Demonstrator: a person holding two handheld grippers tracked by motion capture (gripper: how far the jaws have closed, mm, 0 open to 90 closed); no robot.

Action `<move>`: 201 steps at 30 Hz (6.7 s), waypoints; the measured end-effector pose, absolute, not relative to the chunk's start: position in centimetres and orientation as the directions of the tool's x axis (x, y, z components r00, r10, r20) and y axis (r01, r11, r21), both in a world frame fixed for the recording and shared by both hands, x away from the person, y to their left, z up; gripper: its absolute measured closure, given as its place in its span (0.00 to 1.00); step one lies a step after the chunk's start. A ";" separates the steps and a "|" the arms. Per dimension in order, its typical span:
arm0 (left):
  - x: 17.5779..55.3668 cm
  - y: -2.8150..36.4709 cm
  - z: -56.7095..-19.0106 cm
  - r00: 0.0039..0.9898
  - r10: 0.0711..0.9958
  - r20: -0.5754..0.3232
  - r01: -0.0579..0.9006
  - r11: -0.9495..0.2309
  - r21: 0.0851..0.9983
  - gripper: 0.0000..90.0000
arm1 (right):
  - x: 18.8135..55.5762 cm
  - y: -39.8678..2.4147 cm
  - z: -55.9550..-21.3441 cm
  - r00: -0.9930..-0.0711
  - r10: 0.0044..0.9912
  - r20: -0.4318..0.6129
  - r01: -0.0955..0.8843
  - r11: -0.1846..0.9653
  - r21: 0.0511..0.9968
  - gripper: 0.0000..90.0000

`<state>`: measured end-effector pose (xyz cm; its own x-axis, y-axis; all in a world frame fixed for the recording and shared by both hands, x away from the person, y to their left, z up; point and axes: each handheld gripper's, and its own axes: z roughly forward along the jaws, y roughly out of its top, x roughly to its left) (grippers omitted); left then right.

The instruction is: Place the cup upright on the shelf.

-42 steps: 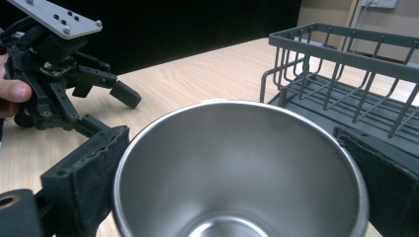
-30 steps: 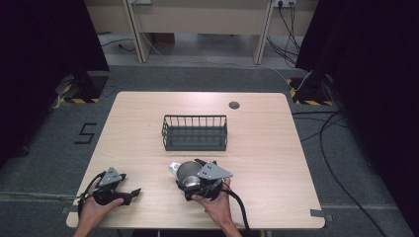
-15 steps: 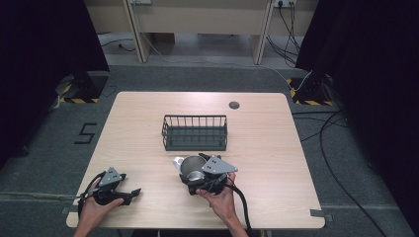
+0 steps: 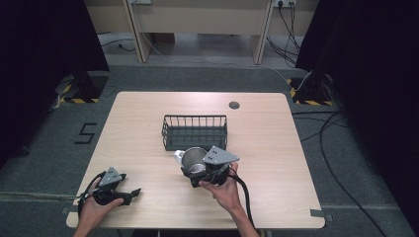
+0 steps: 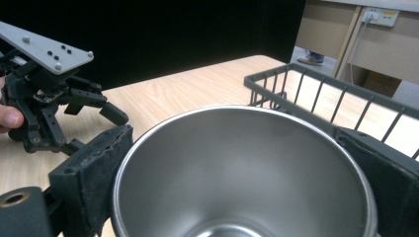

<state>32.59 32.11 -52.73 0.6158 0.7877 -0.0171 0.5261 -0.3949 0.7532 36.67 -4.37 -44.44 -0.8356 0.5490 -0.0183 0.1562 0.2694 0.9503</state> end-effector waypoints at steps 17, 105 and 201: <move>32.6 32.1 -52.7 0.616 0.788 -0.017 0.526 -0.395 0.753 0.15 | 40.4 -6.1 -40.9 -0.877 0.480 0.035 0.166 0.234 0.958 0.07; 32.6 32.1 -52.7 0.625 0.781 -0.017 0.522 -0.401 0.753 0.16 | 55.5 -4.9 -41.0 -0.913 0.401 0.069 0.207 0.312 0.927 0.07; 32.5 32.0 -52.7 0.626 0.780 -0.013 0.517 -0.402 0.755 0.16 | 45.1 -8.2 -39.2 -0.812 0.582 -0.049 0.225 0.390 0.893 0.20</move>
